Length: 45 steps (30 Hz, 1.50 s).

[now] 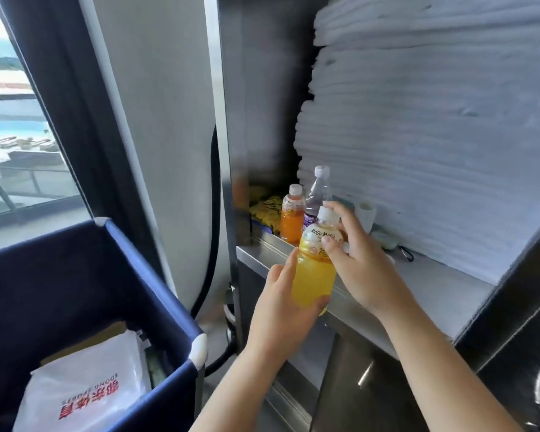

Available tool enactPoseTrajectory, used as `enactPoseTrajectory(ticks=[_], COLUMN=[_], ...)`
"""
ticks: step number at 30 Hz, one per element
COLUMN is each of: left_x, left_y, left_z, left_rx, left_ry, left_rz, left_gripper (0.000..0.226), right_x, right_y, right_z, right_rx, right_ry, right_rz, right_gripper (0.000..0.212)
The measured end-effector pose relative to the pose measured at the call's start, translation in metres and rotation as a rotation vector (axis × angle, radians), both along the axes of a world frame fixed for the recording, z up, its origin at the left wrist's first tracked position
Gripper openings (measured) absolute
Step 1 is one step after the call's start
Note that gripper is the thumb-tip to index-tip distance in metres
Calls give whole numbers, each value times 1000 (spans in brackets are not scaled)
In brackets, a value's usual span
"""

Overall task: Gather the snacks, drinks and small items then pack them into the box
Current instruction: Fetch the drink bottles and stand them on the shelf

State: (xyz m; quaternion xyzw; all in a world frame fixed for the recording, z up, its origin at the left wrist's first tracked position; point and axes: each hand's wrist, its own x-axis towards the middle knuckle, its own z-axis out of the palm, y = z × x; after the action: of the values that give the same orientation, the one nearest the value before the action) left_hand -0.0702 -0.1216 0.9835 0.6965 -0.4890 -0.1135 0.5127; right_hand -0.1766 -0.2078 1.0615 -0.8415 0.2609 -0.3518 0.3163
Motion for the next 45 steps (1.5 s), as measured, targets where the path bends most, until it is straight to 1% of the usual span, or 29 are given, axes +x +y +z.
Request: enactPoseTrajectory(ticks=[4, 9, 14, 16, 21, 25, 28, 31, 35, 38, 40, 45], left_x=[15, 30, 43, 49, 56, 58, 58, 54, 54, 57, 59, 65], left_y=[-54, -114, -157, -166, -181, -191, -194, -194, -179, -169, -167, -170], left_z=[-20, -50, -66, -78, -96, -99, -103, -108, -120, -134, -140, -143], left_rx=[9, -7, 1, 18, 2, -7, -50, -127, -168, -220, -182, -62], left_ry=[35, 40, 1, -20, -46, -63, -60, -72, -179, -366, -475, -651], left_rz=[-54, -151, -237, -263, -315, -360, -363, -353, -389, -458, -458, -404], left_gripper=[85, 86, 91, 91, 89, 90, 91, 87, 84, 72, 66, 65], right_x=[14, 22, 31, 33, 34, 37, 40, 40, 43, 48, 53, 58], right_y=[-44, -90, -122, -125, -126, -127, -126, -129, -131, -138, -145, -152], right_z=[-18, -43, -64, -76, -92, -91, -95, -101, -105, -106, -105, -106], right_rx=[3, -11, -4, 12, -56, -12, -70, -91, -77, -62, -39, -59], right_ry=[21, 22, 14, 2, -15, -48, -20, -32, -89, -124, -127, -116], right_rz=[-49, -182, -250, -264, -318, -372, -400, -400, -406, -398, -399, -373], right_gripper=[45, 45, 45, 44, 43, 43, 43, 44, 43, 43, 44, 46])
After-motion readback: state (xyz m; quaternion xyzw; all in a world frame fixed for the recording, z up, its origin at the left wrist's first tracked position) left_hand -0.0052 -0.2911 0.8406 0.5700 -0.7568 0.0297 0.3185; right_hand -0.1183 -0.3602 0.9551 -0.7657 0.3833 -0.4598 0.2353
